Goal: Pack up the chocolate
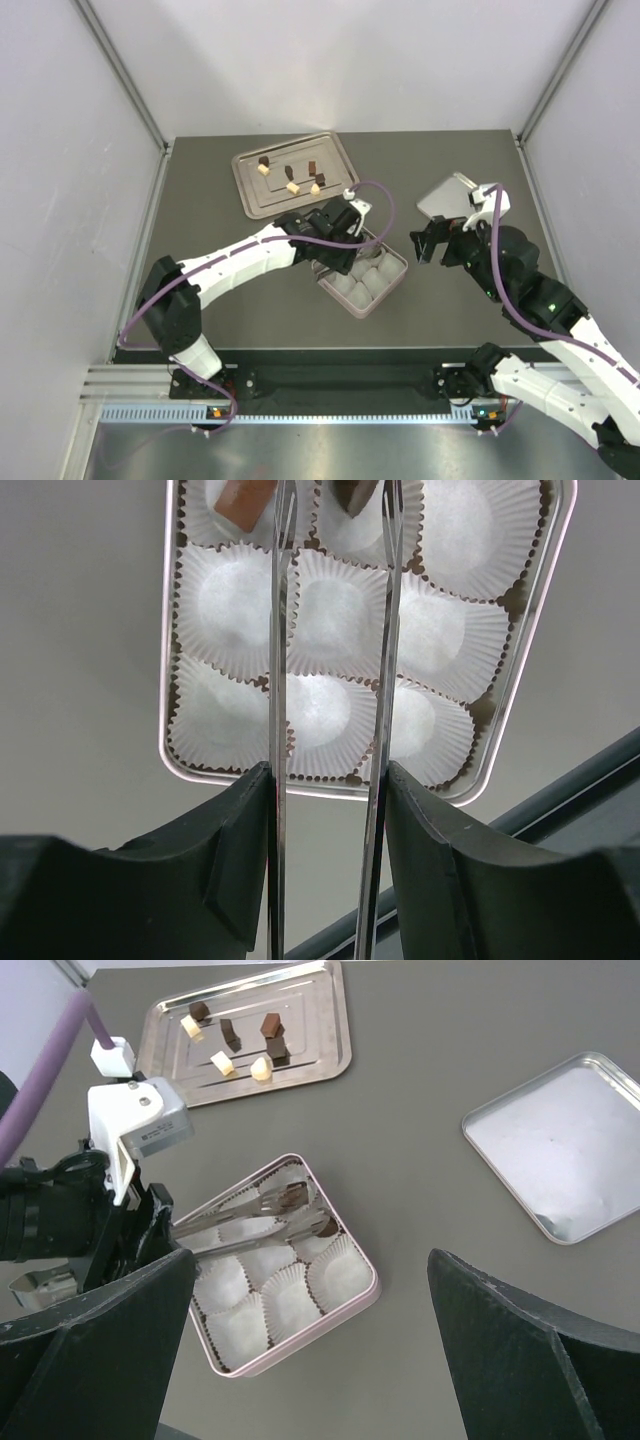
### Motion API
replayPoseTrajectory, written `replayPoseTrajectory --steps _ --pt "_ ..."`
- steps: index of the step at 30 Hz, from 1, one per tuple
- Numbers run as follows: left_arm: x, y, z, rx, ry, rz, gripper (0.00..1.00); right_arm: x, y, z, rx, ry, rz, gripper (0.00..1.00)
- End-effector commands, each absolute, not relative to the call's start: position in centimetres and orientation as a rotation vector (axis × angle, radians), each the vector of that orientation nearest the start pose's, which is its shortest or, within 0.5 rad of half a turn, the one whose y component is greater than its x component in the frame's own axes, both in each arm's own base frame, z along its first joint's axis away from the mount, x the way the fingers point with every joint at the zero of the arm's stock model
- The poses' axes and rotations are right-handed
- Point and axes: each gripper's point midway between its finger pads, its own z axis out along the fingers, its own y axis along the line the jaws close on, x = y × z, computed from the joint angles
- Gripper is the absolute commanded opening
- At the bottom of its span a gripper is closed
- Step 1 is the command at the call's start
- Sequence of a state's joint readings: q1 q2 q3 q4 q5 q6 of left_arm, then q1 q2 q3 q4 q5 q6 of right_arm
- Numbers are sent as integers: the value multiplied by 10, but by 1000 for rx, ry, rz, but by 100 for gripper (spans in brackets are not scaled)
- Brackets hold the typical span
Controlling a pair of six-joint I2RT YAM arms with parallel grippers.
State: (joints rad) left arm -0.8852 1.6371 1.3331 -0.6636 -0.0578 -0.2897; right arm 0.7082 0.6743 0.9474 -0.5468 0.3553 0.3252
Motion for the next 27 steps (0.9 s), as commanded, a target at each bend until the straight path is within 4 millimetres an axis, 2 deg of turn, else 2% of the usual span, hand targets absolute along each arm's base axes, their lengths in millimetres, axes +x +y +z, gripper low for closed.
replayPoseTrajectory --steps 1,3,7,10,12,13,15,18,21,27 --pt "264 -319 169 683 2389 -409 51 231 126 320 -62 1787 404 100" --pt "273 -318 179 648 2367 -381 50 231 127 321 -64 1785 409 100" --pt "294 -308 216 575 2302 -297 50 232 127 321 -66 1781 404 100" --pt "314 -295 231 528 2278 -251 51 233 126 316 -67 1793 391 100" --pt "326 -287 231 503 2281 -235 51 234 127 313 -71 1797 389 100" --pt "339 -273 231 458 2287 -218 52 234 127 312 -73 1798 389 100" --pt "355 -260 225 408 2309 -200 52 234 127 311 -74 1799 386 100" --pt "387 -220 216 268 2339 -159 52 235 128 311 -78 1798 385 100" --pt "405 -197 205 180 2345 -118 54 236 130 310 -84 1801 386 100" --pt "428 -180 174 139 2373 -75 58 238 132 304 -94 1810 380 100"
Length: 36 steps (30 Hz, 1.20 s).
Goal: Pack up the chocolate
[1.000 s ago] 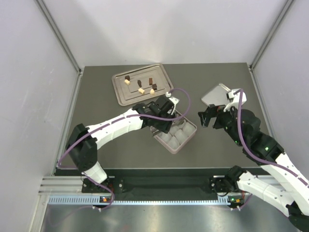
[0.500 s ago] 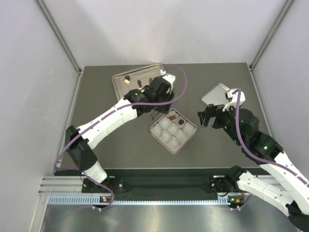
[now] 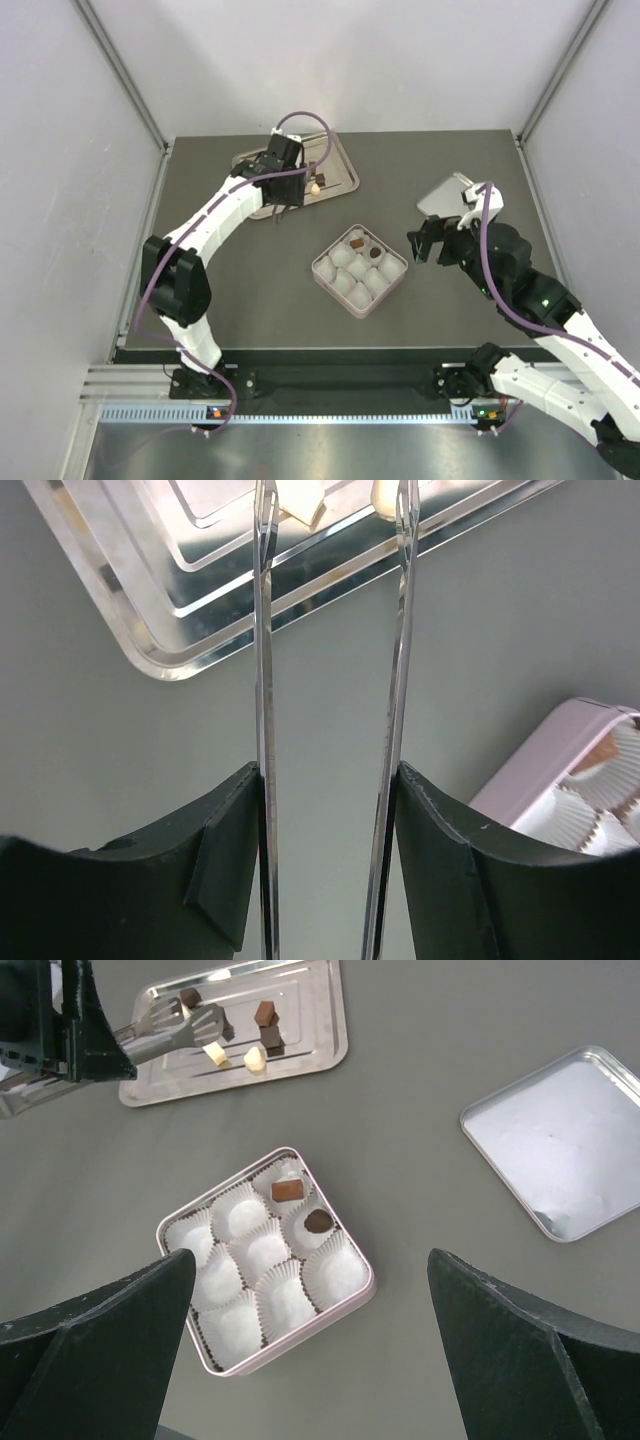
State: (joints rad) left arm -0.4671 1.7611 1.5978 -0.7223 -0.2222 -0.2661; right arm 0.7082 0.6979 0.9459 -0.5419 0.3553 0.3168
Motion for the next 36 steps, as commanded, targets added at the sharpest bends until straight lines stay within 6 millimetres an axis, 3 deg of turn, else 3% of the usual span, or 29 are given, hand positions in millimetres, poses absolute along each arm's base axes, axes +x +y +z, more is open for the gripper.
replayPoseTrajectory --steps 1,5,19,27,36 --pt "430 -178 170 138 2380 -70 57 238 132 305 -94 1809 378 100" --pt "440 -173 149 152 2414 -66 60 239 131 304 -103 1809 361 100" --pt "453 -154 107 163 2483 -55 62 246 131 296 -117 1820 319 100" --pt "459 -157 104 163 2477 -82 61 249 132 293 -126 1820 306 100" --pt "450 -153 102 160 2520 -65 53 248 129 292 -124 1815 293 100"
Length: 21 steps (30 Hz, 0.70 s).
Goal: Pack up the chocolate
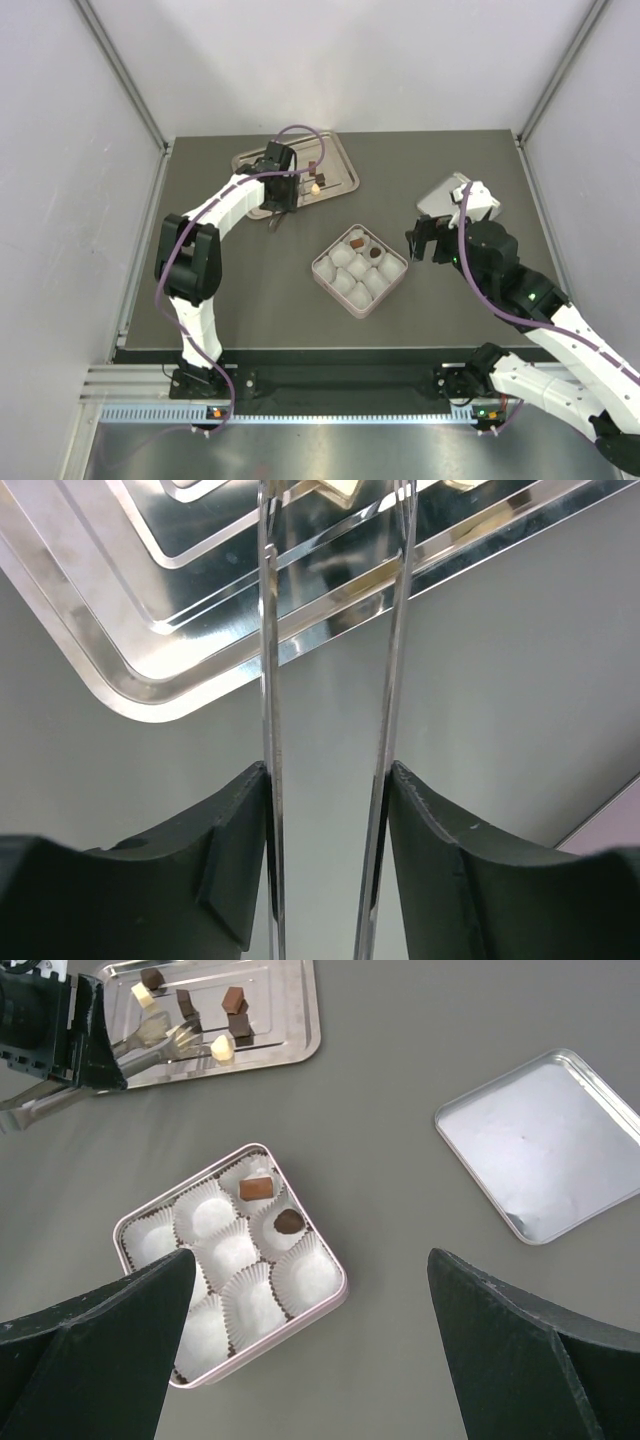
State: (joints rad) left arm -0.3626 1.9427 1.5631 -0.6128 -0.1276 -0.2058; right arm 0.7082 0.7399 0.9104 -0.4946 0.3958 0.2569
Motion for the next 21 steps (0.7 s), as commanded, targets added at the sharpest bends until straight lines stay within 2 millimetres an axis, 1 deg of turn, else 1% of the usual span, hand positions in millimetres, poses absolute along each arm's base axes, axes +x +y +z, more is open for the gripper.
replayPoseTrajectory --steps 1,7,11,15,16,18,21 --pt "449 -153 101 160 2522 -62 52 248 129 293 -124 1815 295 100" --pt "450 -149 106 166 2519 -33 46 246 129 295 -122 1808 307 100" --pt "454 -149 116 162 2503 -23 43 245 127 297 -119 1803 309 100" --pt "452 -148 126 160 2496 -21 41 245 127 299 -115 1800 310 100" --pt "453 -148 133 157 2483 -24 41 245 127 299 -118 1800 310 100" --pt "450 -147 140 156 2481 -30 41 245 128 301 -114 1798 316 100" --pt "447 -149 159 164 2452 -62 41 244 129 304 -116 1795 326 100"
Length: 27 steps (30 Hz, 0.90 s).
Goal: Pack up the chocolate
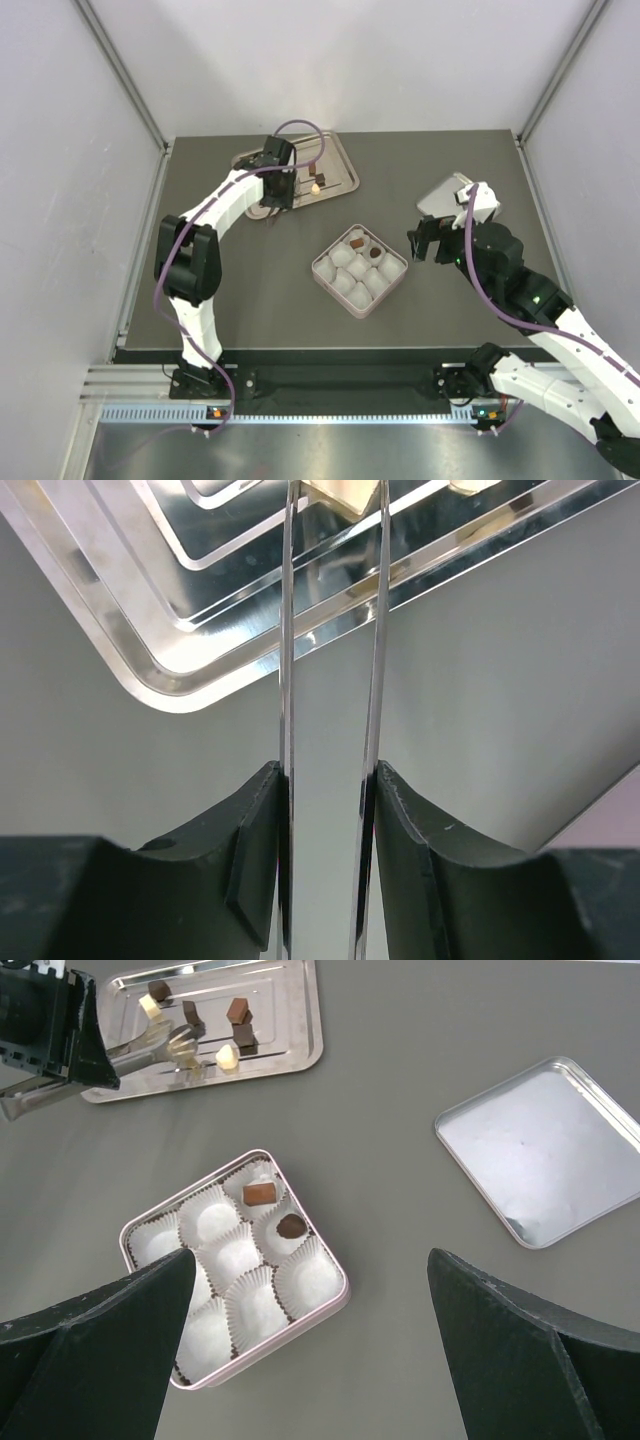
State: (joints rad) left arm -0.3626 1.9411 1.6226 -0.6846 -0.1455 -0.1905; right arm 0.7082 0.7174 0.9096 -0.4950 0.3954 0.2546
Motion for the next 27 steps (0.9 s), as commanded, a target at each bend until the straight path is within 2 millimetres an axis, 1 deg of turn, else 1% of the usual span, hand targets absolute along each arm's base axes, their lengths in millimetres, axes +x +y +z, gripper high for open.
replayPoseTrajectory --steps 1,2,3,5,6,8,9,11,12,13,14,15,16,18,19,20,21,24,27 --pt "444 -151 164 172 2447 -77 41 244 129 305 -117 1794 328 100" --pt "440 -155 175 184 2430 -115 41 244 129 307 -114 1792 333 100" --pt "438 -157 182 193 2419 -141 41 244 130 307 -115 1792 335 100" --pt "430 -163 191 215 2407 -184 41 243 130 308 -112 1791 338 100" --pt "424 -169 204 232 2381 -237 40 242 129 308 -108 1792 341 100" --pt "412 -182 210 274 2374 -304 40 242 129 308 -107 1793 344 100" --pt "401 -195 219 318 2354 -354 40 242 129 308 -101 1792 346 100" --pt "387 -208 222 380 2350 -370 40 241 129 306 -97 1798 346 100" --pt "380 -213 226 400 2338 -372 40 241 130 305 -94 1800 353 100" --pt "367 -228 225 453 2337 -393 39 241 130 306 -92 1799 361 100" --pt "360 -236 229 479 2323 -416 39 241 131 306 -90 1804 366 100" --pt "346 -254 228 538 2315 -445 38 240 131 306 -87 1804 371 100" --pt "338 -260 224 562 2319 -441 38 240 131 308 -83 1799 376 100" --pt "324 -271 223 611 2310 -432 38 239 131 309 -77 1797 383 100" --pt "310 -283 220 661 2305 -436 38 238 130 310 -75 1796 385 100" --pt "303 -287 220 676 2302 -448 39 237 130 310 -69 1795 390 100" --pt "293 -295 218 706 2299 -464 38 237 129 310 -66 1796 391 100" --pt "272 -312 217 765 2287 -539 39 235 129 308 -59 1803 399 100" --pt "253 -321 205 831 2311 -600 40 234 128 308 -49 1804 400 100"
